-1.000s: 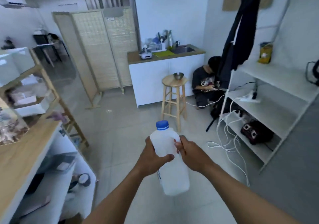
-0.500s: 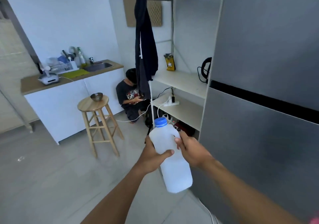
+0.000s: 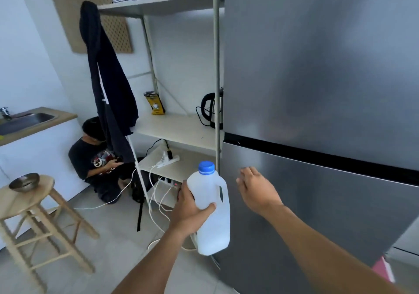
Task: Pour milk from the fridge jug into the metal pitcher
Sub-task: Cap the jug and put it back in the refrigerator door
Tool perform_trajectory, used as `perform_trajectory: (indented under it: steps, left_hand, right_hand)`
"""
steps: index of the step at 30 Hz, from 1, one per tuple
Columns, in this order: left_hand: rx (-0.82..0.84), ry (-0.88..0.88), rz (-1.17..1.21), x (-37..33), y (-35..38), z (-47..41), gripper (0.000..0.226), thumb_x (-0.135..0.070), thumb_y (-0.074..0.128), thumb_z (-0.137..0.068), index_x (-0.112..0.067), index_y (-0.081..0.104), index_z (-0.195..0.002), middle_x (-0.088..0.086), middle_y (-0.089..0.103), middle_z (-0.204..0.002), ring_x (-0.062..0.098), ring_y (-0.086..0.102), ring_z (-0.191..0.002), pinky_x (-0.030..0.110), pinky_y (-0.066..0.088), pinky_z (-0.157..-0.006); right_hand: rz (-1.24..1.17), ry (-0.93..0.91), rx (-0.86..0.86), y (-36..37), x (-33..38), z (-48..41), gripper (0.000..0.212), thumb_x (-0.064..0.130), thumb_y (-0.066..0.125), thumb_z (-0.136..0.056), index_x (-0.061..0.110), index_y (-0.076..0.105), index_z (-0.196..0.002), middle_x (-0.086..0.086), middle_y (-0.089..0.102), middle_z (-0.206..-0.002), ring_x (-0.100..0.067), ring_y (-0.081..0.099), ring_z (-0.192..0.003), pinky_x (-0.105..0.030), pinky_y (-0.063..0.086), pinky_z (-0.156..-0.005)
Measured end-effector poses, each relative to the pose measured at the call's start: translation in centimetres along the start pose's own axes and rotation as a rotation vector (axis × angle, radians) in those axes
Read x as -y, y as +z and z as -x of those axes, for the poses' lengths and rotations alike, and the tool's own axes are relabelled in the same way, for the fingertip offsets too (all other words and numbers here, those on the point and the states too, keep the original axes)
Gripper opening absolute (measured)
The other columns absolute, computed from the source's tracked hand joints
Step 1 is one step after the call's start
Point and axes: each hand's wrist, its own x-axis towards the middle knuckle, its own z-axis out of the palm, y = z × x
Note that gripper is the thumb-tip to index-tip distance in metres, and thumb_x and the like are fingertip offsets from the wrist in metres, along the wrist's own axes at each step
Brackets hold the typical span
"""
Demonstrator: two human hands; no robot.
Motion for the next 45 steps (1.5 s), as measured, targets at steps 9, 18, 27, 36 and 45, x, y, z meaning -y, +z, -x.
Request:
perform_trajectory:
  steps: [9, 18, 27, 36, 45]
  left_hand:
    - [0.03, 0.108, -0.061, 1.6, 0.1, -10.9, 0.095, -0.046, 0.072, -0.07, -0.027, 0.017, -0.145, -0.003, 0.041, -0.143, 0.029, 0.057, -0.115, 0.041, 0.052, -0.088]
    - [0.099, 0.09, -0.034, 4.9, 1.4, -14.6, 0.088, -0.036, 0.075, -0.075, -0.025, 0.021, -0.144, -0.003, 0.041, -0.139, 0.026, 0.054, -0.12, 0.035, 0.047, -0.087]
    - [0.107, 0.075, -0.042, 5.8, 0.2, -14.2, 0.093, -0.045, 0.074, -0.071, -0.034, 0.015, -0.143, -0.007, 0.048, -0.138, 0.029, 0.063, -0.11, 0.038, 0.05, -0.086]
    - [0.022, 0.033, -0.087, 5.4, -1.0, -10.9, 0.096, -0.046, 0.08, -0.068, -0.026, 0.018, -0.14, 0.007, 0.05, -0.133, 0.038, 0.063, -0.102, 0.046, 0.054, -0.081]
    - [0.016, 0.14, -0.081, 3.3, -0.9, -1.9, 0.1, -0.045, 0.083, -0.066, -0.02, 0.024, -0.141, 0.011, 0.05, -0.133, 0.037, 0.062, -0.106, 0.048, 0.053, -0.085]
  right_hand:
    - [0.291, 0.158, -0.167, 2.2, 0.3, -9.9, 0.05, 0.021, 0.042, -0.095, 0.007, 0.036, -0.143, -0.01, 0.042, -0.141, -0.028, 0.036, -0.131, -0.037, 0.022, -0.117]
    - [0.305, 0.261, -0.256, 2.4, -0.6, -12.7, 0.033, 0.026, 0.042, -0.099, 0.014, 0.053, -0.128, -0.005, 0.054, -0.126, -0.025, 0.047, -0.118, -0.034, 0.034, -0.104]
    - [0.25, 0.244, -0.239, 1.6, 0.3, -11.3, 0.033, 0.026, 0.042, -0.099, 0.016, 0.054, -0.128, -0.002, 0.055, -0.123, -0.022, 0.046, -0.117, -0.032, 0.037, -0.099]
    - [0.089, 0.082, -0.23, 0.7, 2.7, -0.9, 0.025, 0.019, 0.05, -0.093, 0.019, 0.061, -0.116, 0.004, 0.055, -0.114, -0.02, 0.048, -0.106, -0.028, 0.037, -0.093]
    - [-0.14, 0.127, -0.194, -2.6, 4.5, 11.3, 0.02, 0.023, 0.056, -0.087, 0.021, 0.059, -0.106, 0.008, 0.058, -0.106, -0.01, 0.05, -0.1, -0.018, 0.039, -0.085]
